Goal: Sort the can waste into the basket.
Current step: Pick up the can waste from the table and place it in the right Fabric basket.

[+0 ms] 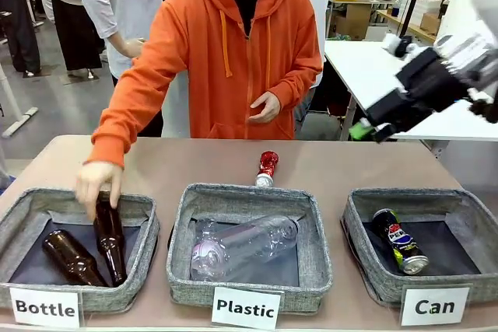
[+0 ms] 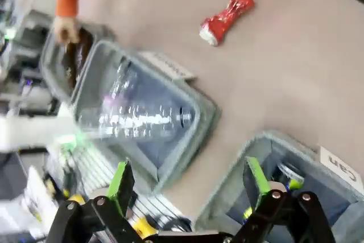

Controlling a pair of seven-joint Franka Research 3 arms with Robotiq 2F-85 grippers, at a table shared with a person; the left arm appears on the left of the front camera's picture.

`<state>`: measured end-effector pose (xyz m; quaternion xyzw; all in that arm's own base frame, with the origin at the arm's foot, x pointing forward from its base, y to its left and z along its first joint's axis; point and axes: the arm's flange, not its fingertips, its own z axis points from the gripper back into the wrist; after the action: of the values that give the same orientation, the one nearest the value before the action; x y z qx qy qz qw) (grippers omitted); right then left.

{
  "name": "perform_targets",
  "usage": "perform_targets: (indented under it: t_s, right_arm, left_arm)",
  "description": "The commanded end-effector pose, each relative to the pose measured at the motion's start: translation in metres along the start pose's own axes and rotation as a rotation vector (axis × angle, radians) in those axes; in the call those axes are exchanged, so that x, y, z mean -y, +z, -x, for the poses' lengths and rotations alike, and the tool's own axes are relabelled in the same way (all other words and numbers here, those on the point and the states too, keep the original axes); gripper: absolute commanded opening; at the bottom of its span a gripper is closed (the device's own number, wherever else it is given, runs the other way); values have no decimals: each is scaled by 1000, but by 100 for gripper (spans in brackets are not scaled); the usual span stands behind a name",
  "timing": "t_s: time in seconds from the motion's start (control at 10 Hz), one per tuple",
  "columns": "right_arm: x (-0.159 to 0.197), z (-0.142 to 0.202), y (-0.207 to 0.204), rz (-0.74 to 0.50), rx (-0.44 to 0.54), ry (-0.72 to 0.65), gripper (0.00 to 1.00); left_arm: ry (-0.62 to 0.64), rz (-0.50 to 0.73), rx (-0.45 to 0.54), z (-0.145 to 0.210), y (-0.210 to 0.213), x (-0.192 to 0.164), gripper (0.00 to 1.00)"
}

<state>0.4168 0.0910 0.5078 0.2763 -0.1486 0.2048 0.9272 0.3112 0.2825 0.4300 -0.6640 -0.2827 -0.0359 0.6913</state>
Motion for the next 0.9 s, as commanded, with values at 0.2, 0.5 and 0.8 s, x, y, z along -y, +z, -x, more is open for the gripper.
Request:
perform_targets:
  t_s: [0.2,0.5,0.8]
  right_arm:
    - [-46,-48,-79,38,51,-111,100]
    - [-25,-27,-50,65,88,-134,100]
    - [-27,-38,-73,128,198,-204,100]
  left_arm:
    - [38,-21,-48,12,0,7,100]
    - [-22,86,-114,-2,-55,6,100]
    - [-48,104,-281,-19,-163,8,100]
